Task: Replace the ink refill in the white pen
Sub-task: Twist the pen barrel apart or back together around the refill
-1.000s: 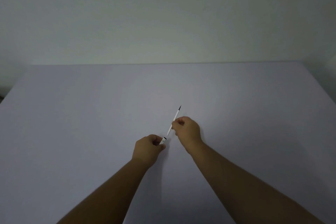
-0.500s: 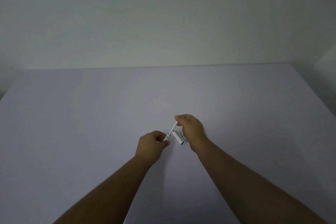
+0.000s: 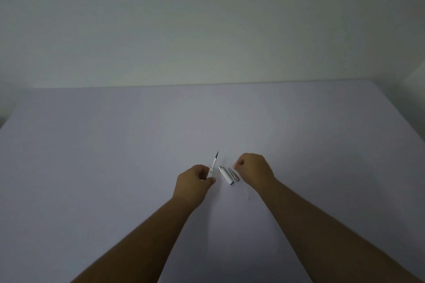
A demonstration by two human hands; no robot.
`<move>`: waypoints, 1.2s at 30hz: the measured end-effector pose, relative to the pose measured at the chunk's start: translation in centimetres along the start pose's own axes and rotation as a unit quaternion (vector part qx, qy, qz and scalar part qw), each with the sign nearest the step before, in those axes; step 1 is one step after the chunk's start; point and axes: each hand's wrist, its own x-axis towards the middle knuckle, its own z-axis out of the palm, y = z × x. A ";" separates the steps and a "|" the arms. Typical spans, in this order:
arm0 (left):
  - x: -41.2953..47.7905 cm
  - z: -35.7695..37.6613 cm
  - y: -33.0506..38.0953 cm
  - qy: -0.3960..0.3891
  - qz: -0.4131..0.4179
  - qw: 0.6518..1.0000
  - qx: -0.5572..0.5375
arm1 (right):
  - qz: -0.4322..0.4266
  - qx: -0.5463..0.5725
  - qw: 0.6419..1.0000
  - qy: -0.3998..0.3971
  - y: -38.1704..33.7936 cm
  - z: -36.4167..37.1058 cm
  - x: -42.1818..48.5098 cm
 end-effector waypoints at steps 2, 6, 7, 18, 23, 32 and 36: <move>-0.1 -0.1 -0.1 -0.012 -0.005 1.000 -0.011 | -0.011 -0.093 0.995 -0.016 0.4 0.9 0.1; -0.2 -0.3 -0.3 -0.024 0.002 1.000 -0.013 | -0.021 -0.146 0.989 -0.005 0.7 2.1 0.3; -0.2 -0.3 -0.4 -0.023 0.003 1.000 -0.014 | -0.020 -0.152 0.988 -0.005 0.7 2.2 0.3; 0.1 -0.3 -0.1 -0.032 0.008 0.999 0.001 | 0.046 0.403 0.914 0.020 -2.8 -1.0 0.3; -0.1 -0.2 0.3 -0.031 0.014 0.999 0.011 | 0.047 0.435 0.899 0.005 -3.5 -1.3 -0.1; -0.7 -0.3 1.1 -0.023 0.025 0.999 0.012 | 0.016 0.414 0.910 -0.015 -3.1 -0.9 -1.1; -0.8 -0.4 1.4 -0.010 0.018 1.000 -0.002 | 0.009 0.395 0.918 -0.028 -3.3 -0.6 -1.5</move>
